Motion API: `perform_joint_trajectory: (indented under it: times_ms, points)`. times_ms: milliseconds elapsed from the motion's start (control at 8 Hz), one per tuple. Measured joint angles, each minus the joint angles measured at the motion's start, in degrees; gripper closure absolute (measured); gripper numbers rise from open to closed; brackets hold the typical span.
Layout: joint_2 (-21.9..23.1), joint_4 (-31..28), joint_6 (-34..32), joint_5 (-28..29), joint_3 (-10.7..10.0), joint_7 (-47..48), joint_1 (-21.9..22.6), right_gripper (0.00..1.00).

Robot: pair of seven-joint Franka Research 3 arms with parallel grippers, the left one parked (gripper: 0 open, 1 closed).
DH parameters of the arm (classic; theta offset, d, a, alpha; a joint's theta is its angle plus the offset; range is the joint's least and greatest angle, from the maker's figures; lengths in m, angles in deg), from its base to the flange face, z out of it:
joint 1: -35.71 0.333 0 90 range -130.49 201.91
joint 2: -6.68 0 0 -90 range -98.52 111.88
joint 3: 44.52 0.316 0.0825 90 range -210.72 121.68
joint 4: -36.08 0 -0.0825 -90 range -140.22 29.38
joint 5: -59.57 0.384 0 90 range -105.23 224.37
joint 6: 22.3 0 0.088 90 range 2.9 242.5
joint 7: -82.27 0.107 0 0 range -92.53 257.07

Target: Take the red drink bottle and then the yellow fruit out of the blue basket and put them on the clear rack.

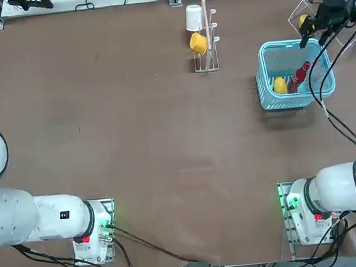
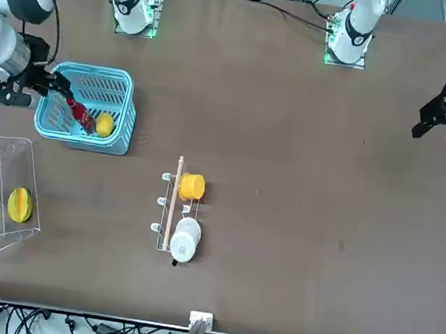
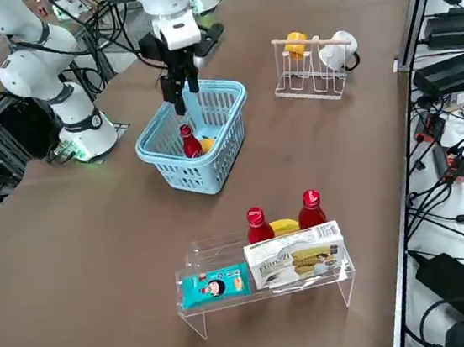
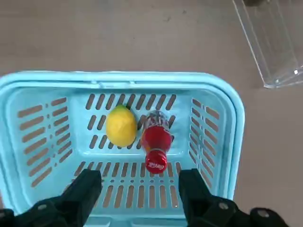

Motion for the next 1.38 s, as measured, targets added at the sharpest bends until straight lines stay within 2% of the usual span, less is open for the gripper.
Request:
perform_joint_trajectory:
  times_ms: [750,1250,1375]
  points:
    - [-0.51,-7.79,8.99,-0.03,0.01,-0.08,-1.24,0.05]
    - [-2.47,-8.46,9.54,-0.03,0.01,-0.11,-1.26,0.11]
    - [-2.82,-8.52,9.69,-0.03,0.01,-0.11,-1.30,0.17]
